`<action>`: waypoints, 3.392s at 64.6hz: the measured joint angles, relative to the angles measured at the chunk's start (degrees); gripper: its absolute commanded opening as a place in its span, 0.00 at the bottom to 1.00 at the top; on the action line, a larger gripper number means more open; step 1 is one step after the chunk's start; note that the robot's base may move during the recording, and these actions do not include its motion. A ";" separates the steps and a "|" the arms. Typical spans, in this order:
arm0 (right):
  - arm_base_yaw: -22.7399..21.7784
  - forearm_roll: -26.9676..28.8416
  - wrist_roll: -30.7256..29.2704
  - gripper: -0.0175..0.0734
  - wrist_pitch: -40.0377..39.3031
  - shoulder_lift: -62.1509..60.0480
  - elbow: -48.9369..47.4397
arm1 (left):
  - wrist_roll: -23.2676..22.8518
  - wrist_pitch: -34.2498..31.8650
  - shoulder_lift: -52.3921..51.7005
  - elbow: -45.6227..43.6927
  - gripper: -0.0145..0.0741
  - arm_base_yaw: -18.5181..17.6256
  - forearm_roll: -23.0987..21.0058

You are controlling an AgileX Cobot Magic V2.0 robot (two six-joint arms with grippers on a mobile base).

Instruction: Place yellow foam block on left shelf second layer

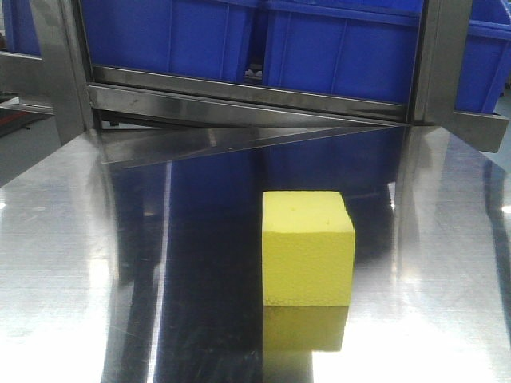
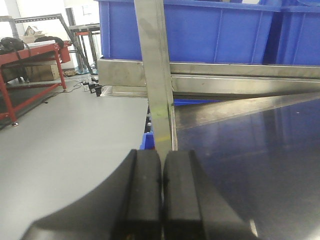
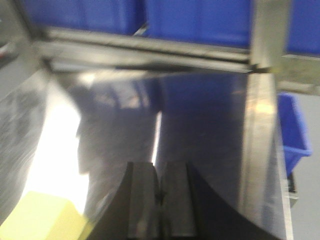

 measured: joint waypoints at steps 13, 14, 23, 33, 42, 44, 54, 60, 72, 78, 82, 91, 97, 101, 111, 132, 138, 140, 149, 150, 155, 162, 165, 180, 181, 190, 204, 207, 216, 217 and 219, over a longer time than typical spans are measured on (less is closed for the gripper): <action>8.89 -0.36 0.21 0.88 7.64 12.28 -6.63 | 0.00 0.00 0.00 0.00 0.32 0.00 0.00; 9.40 -0.36 0.33 0.88 8.54 13.16 -7.58 | 0.00 0.00 0.00 0.00 0.32 0.00 0.00; 14.10 -0.36 2.92 0.88 17.76 22.67 -14.64 | 0.00 0.00 0.00 0.00 0.32 0.00 0.00; 18.93 -0.36 10.87 0.88 28.91 34.26 -24.70 | 0.00 0.00 0.00 0.00 0.32 0.00 0.00; 22.14 -0.36 19.41 0.88 36.48 43.12 -33.73 | 0.00 0.00 0.00 0.00 0.32 0.00 0.00; 22.74 -0.26 21.05 0.88 38.11 44.88 -36.00 | 0.00 0.00 0.00 0.00 0.32 0.00 0.00; 25.60 0.04 28.58 0.88 44.50 54.03 -45.68 | 0.00 0.00 0.00 0.00 0.32 0.00 0.00; 26.54 0.18 30.14 0.88 47.15 57.90 -49.78 | 0.00 0.00 0.00 0.00 0.32 0.00 0.00; 27.88 0.18 30.93 0.88 49.49 63.27 -53.80 | 0.00 0.00 0.00 0.00 0.32 0.00 0.00; 28.10 0.22 31.00 0.88 50.24 64.52 -54.04 | 0.00 0.00 0.00 0.00 0.32 0.00 0.00; 28.10 0.22 31.00 0.88 50.47 65.21 -54.04 | 0.00 0.00 0.00 0.00 0.32 0.00 0.00; 28.10 0.22 31.43 0.88 50.47 65.74 -54.06 | 0.00 0.00 0.00 0.00 0.32 0.00 0.00; 28.10 0.22 31.68 0.88 50.47 65.78 -54.06 | 0.00 0.00 0.00 0.00 0.32 0.00 0.00; 28.10 0.22 31.71 0.88 50.47 65.78 -54.06 | 0.00 0.00 0.00 0.00 0.32 0.00 0.00; 28.10 0.22 32.04 0.88 50.47 65.78 -54.06 | 0.00 0.00 0.00 0.00 0.32 0.00 0.00; 28.10 0.22 32.04 0.88 49.99 65.78 -53.38 | 0.00 0.00 0.00 0.00 0.32 0.00 0.00; 28.10 0.22 32.04 0.88 49.99 65.78 -53.34 | 0.00 0.00 0.00 0.00 0.32 0.00 0.00; 28.10 0.11 32.04 0.88 49.96 65.78 -53.34 | 0.00 0.00 0.00 0.00 0.32 0.00 0.00; 28.10 -0.38 32.31 0.88 49.86 65.78 -53.34 | 0.00 0.00 0.00 0.00 0.32 0.00 0.00; 28.10 -0.45 32.31 0.88 49.86 65.78 -53.34 | 0.00 0.00 0.00 0.00 0.32 0.00 0.00; 28.10 -0.45 32.40 0.88 49.86 65.78 -53.34 | 0.00 0.00 0.00 0.00 0.32 0.00 0.00; 28.10 -0.50 32.40 0.88 49.57 65.78 -53.14 | 0.00 0.00 0.00 0.00 0.32 0.00 0.00; 28.10 -0.59 32.40 0.88 48.93 65.78 -52.86 | 0.00 0.00 0.00 0.00 0.32 0.00 0.00; 28.10 -0.59 32.43 0.88 46.24 65.78 -49.58 | 0.00 0.00 0.00 0.00 0.32 0.00 0.00; 28.10 -0.59 32.43 0.88 46.10 65.78 -49.38 | 0.00 0.00 0.00 0.00 0.32 0.00 0.00; 27.90 -0.59 32.54 0.88 44.92 65.78 -48.39 | 0.00 0.00 0.00 0.00 0.32 0.00 0.00; 25.85 -0.59 32.54 0.88 42.68 65.78 -47.99 | 0.00 0.00 0.00 0.00 0.32 0.00 0.00; 25.70 -0.71 32.54 0.88 42.68 65.78 -47.99 | 0.00 0.00 0.00 0.00 0.32 0.00 0.00; 25.61 -0.85 32.54 0.88 42.29 65.88 -47.99 | 0.00 0.00 0.00 0.00 0.32 0.00 0.00; 25.61 -0.85 32.54 0.88 42.25 65.87 -47.99 | 0.00 0.00 0.00 0.00 0.32 0.00 0.00; 25.61 -0.85 32.54 0.88 42.03 66.00 -47.99 | 0.00 0.00 0.00 0.00 0.32 0.00 0.00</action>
